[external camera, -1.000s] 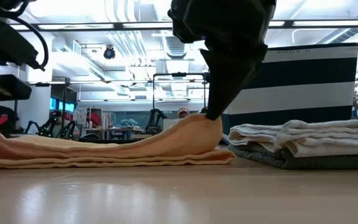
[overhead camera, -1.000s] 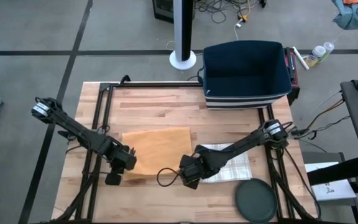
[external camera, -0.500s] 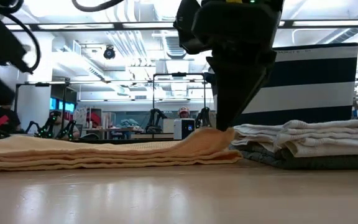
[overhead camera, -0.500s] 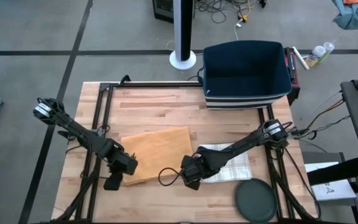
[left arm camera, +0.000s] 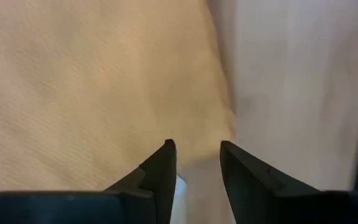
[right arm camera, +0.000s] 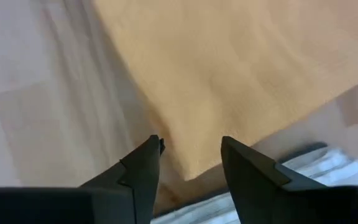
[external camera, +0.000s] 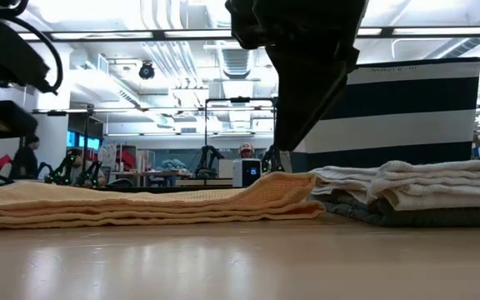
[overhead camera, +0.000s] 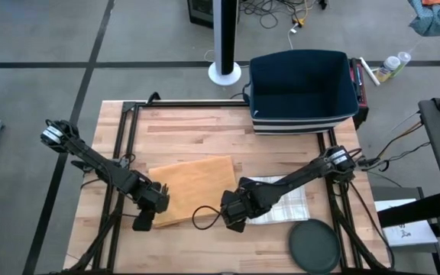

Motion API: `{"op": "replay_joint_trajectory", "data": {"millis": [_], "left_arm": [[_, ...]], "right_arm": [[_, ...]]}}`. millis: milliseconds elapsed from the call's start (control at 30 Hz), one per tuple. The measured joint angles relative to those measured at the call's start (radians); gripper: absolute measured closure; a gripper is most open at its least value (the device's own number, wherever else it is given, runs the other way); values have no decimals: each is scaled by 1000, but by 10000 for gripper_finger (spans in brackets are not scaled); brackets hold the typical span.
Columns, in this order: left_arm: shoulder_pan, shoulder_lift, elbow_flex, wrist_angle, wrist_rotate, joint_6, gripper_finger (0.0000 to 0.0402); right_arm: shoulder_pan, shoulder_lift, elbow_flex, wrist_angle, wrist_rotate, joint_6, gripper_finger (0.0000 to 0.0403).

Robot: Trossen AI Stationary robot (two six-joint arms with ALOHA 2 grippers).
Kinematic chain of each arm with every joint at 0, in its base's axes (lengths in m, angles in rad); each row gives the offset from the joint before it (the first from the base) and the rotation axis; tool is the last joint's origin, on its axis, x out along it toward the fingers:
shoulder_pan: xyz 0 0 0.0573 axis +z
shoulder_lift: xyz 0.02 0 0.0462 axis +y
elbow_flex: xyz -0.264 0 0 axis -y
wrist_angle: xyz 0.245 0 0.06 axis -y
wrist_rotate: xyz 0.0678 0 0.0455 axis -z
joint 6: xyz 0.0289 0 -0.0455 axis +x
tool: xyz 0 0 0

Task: Fold kitchen towel into neat rectangle
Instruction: Fold the orange towel

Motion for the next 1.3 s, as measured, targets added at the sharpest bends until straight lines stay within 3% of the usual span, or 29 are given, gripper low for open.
{"op": "replay_joint_trajectory", "data": {"millis": [133, 267, 633, 833, 1067, 1300], "left_arm": [[3, 0, -18, 64, -82, -7, 287], [2, -1, -51, 130, -93, -45, 285], [-16, -1, -68, 106, -124, -19, 254], [-149, 1, -18, 210, -180, -92, 253], [-361, 76, -20, 394, -381, -258, 263], [-366, 246, -11, 545, -412, -264, 296]], "right_arm": [[-13, 44, -9, 57, 24, 9, 252], [-16, 98, -11, 19, -43, 2, 264], [-17, 98, -6, -71, -29, 44, 288], [-19, 92, 10, -62, -28, 38, 294], [-23, 92, 12, 6, -12, -6, 291], [-43, 92, 12, 77, -10, -18, 283]]}}
